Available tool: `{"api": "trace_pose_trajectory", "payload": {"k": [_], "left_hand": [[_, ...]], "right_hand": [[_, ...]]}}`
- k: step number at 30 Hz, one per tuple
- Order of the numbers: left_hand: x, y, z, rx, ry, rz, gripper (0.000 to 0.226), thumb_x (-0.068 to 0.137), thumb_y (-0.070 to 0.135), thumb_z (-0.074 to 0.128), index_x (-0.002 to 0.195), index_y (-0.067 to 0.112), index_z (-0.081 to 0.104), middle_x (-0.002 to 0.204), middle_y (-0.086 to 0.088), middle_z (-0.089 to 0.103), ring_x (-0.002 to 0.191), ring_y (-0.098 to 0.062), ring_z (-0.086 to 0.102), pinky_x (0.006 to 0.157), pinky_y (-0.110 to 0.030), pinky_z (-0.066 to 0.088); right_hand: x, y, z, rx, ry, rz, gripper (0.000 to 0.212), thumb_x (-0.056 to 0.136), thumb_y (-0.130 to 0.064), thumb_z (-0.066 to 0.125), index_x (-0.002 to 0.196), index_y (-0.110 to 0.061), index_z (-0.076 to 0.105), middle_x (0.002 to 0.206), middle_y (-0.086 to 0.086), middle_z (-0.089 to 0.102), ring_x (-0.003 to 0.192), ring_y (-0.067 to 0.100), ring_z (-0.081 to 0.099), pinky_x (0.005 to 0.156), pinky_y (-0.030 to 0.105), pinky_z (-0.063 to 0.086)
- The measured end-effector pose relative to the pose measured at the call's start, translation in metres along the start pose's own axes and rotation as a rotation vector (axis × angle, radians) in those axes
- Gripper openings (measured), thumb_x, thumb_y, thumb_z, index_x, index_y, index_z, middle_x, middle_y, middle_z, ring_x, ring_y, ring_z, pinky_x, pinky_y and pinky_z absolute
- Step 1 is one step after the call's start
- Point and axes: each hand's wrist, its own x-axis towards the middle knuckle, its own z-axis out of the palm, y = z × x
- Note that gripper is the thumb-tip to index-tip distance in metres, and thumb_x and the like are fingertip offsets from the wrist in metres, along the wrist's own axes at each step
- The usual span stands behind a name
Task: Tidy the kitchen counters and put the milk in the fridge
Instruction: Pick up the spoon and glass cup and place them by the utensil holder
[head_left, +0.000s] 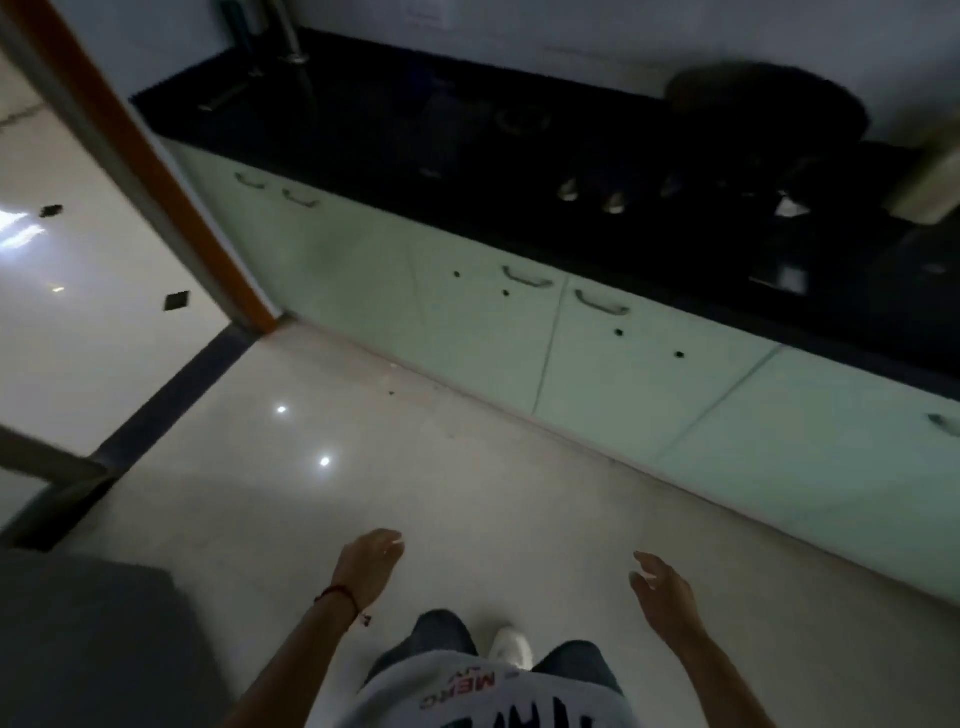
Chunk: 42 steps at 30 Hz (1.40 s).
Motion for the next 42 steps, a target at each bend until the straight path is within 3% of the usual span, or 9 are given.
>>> {"api": "trace_pose_trajectory", "payload": {"k": [6,12,17,20,25,28,33,37,42], "left_hand": [[0.055,0.086,0.022,0.057,-0.139,0.076,0.023,0.091,0.025,0.049,0.093,0.011,0.066,0.105,-0.011,0.067,0.094,-0.022,0.058,0.080,-0.026,0.041],[0.126,0.162,0.038,0.231,-0.274,0.171,0.016,0.088,0.018,0.054,0.083,0.011,0.067,0.097,-0.012,0.069,0.091,-0.023,0.060,0.074,-0.024,0.037],[0.159,0.243,0.066,0.400,-0.396,0.316,0.028,0.088,0.017,0.051,0.060,0.019,0.053,0.072,-0.005,0.060,0.075,-0.021,0.054,0.060,-0.025,0.036],[0.163,0.296,0.101,0.508,-0.493,0.416,0.036,0.087,0.013,0.050,0.053,0.022,0.046,0.058,0.003,0.048,0.067,-0.018,0.045,0.053,-0.023,0.030],[0.151,0.369,0.183,0.654,-0.650,0.594,0.017,0.087,0.016,0.054,0.072,0.017,0.062,0.077,-0.007,0.059,0.078,-0.015,0.052,0.066,-0.022,0.033],[0.129,0.406,0.242,0.720,-0.746,0.711,0.015,0.087,0.016,0.054,0.073,0.016,0.059,0.078,-0.007,0.060,0.078,-0.015,0.053,0.063,-0.025,0.035],[0.091,0.457,0.340,0.737,-0.799,0.813,0.018,0.086,0.013,0.056,0.095,0.003,0.068,0.090,-0.004,0.063,0.088,-0.011,0.054,0.071,-0.018,0.033],[0.059,0.484,0.402,0.779,-0.822,0.799,0.013,0.086,0.013,0.056,0.082,0.009,0.068,0.087,-0.009,0.066,0.083,-0.015,0.055,0.071,-0.021,0.035],[0.032,0.508,0.465,0.834,-0.805,0.788,0.027,0.087,0.010,0.054,0.062,0.022,0.057,0.073,-0.010,0.062,0.077,-0.020,0.056,0.071,-0.027,0.039]], "right_hand": [[-0.007,0.051,-0.032,0.200,0.157,0.242,0.035,0.089,-0.008,0.052,0.124,-0.005,0.053,0.125,0.020,0.059,0.114,0.030,0.057,0.092,0.031,0.043],[-0.003,0.068,-0.039,0.423,0.316,0.443,0.032,0.089,-0.008,0.053,0.121,-0.003,0.056,0.121,0.022,0.061,0.106,0.030,0.062,0.085,0.028,0.044],[-0.002,0.075,-0.044,0.663,0.487,0.612,0.031,0.088,-0.003,0.054,0.119,0.003,0.056,0.116,0.027,0.061,0.104,0.034,0.061,0.080,0.027,0.039],[-0.008,0.085,-0.045,0.790,0.554,0.699,0.034,0.089,-0.004,0.053,0.122,0.002,0.053,0.119,0.027,0.059,0.107,0.035,0.058,0.088,0.035,0.043],[-0.033,0.116,-0.038,0.945,0.671,0.858,0.033,0.090,-0.006,0.052,0.123,-0.001,0.053,0.119,0.025,0.059,0.109,0.034,0.057,0.088,0.034,0.041],[-0.049,0.144,-0.033,1.009,0.746,0.950,0.032,0.089,-0.008,0.054,0.120,-0.004,0.056,0.116,0.023,0.062,0.103,0.030,0.058,0.084,0.031,0.039],[-0.065,0.199,-0.034,1.134,0.769,1.060,0.033,0.088,-0.010,0.054,0.120,-0.004,0.056,0.113,0.020,0.064,0.102,0.030,0.061,0.086,0.031,0.041],[-0.079,0.259,-0.047,1.220,0.728,1.118,0.034,0.087,-0.010,0.054,0.120,-0.003,0.056,0.113,0.020,0.065,0.101,0.033,0.062,0.093,0.038,0.045],[-0.096,0.326,-0.117,1.236,0.819,1.122,0.031,0.089,-0.014,0.051,0.119,-0.007,0.056,0.114,0.018,0.064,0.102,0.032,0.061,0.092,0.040,0.046]]}}
